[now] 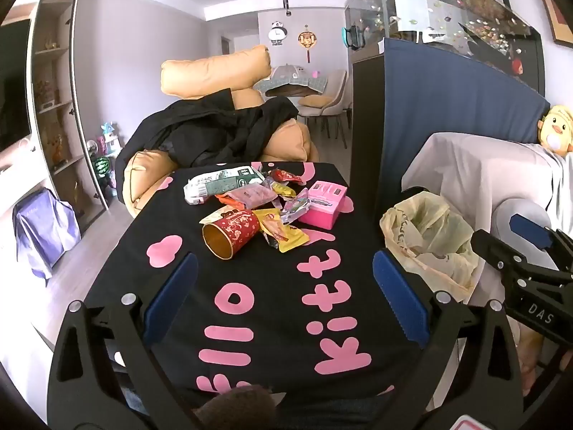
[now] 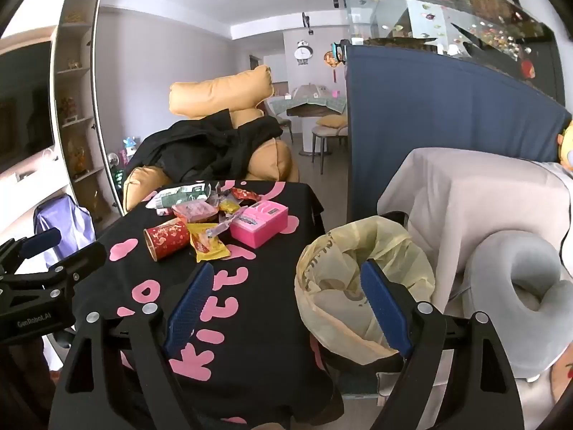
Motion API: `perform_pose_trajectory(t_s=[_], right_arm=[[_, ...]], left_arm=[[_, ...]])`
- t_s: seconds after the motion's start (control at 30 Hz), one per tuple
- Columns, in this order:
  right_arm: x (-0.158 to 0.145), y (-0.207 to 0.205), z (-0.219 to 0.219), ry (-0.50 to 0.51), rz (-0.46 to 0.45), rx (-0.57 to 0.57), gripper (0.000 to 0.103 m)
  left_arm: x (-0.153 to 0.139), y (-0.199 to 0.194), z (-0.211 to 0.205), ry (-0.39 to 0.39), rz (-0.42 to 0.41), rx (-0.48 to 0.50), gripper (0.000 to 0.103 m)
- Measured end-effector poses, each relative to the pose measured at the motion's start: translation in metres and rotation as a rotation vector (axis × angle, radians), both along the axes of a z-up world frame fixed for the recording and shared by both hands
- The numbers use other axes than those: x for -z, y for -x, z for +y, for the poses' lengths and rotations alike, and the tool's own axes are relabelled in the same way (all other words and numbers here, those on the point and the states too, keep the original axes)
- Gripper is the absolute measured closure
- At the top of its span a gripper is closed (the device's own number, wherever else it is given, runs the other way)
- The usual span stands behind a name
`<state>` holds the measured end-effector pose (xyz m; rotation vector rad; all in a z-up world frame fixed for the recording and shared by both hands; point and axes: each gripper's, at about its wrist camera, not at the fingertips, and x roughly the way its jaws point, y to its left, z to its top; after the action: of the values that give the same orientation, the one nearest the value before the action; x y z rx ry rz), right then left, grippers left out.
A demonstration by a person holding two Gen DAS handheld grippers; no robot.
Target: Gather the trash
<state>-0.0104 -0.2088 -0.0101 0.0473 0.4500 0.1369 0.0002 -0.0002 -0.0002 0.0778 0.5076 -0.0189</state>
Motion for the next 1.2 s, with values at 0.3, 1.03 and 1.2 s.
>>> perform_pose_trajectory(t_s=[0.3,1.03,1.2], right_arm=[[0.0006,0.0000,0.0004,0.003,-0.003,0.000,0.023],[-0.0001,-0.0024,-0.0023,-0.003,0.002,0.000,0.023],[-0.0023,-0.0023,-0.0037,-0.003,0.005,0.000,0.023]], left_arm=[[-0.0002,0.0003,0.0001,0.001,-0.005,0.000,0.009],[-0.0002,0.0003,0.0001,0.001,-0.004,0.000,0.009],[-0.0002,0.0002,0.0001,0.001,-0.003,0.000,0.009]])
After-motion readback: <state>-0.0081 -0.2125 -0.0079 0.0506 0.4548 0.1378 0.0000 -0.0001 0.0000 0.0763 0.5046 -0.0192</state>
